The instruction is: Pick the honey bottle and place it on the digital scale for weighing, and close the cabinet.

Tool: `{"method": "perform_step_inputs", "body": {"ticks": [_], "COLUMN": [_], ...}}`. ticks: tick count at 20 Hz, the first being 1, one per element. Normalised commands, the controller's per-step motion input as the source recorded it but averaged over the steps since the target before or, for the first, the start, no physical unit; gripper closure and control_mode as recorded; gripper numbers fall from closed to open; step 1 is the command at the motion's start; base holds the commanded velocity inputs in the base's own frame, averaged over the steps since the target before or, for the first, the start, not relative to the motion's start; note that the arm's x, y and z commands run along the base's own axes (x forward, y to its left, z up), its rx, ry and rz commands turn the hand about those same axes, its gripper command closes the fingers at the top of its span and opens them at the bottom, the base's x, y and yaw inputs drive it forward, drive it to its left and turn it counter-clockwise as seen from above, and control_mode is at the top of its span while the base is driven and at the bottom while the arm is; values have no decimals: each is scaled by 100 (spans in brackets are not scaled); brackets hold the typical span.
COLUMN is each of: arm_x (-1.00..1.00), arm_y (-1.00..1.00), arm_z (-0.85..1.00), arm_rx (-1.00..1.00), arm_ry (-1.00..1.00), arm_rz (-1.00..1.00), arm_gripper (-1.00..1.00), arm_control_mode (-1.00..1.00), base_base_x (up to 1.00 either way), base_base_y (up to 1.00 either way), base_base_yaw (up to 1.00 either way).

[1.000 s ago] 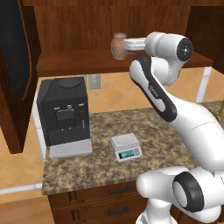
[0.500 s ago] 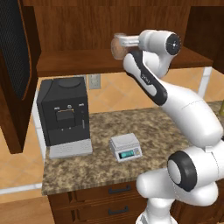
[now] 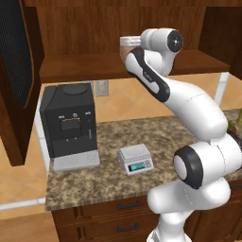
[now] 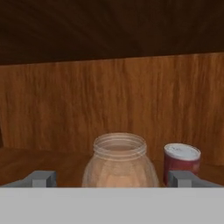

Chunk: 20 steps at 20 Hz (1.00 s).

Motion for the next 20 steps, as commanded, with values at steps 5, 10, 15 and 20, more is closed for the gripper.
{"method": "perform_step_inputs", "body": {"ticks": [5, 10, 15, 20], "arm_x": [38, 34, 38, 33], "arm_y": [0, 0, 1, 0], "arm_z": [0, -4, -19, -14], "arm_rx": [0, 0, 0, 0], "arm_ry": [0, 0, 0, 0], "arm_rz": [0, 0, 0, 0], "arm_gripper": [-100, -100, -100, -100], "arm_control_mode": [-100, -100, -100, -100], "base_base_x": [0, 0, 0, 0], "base_base_y": [0, 0, 0, 0], "base_base_yaw": [0, 0, 0, 0]}}
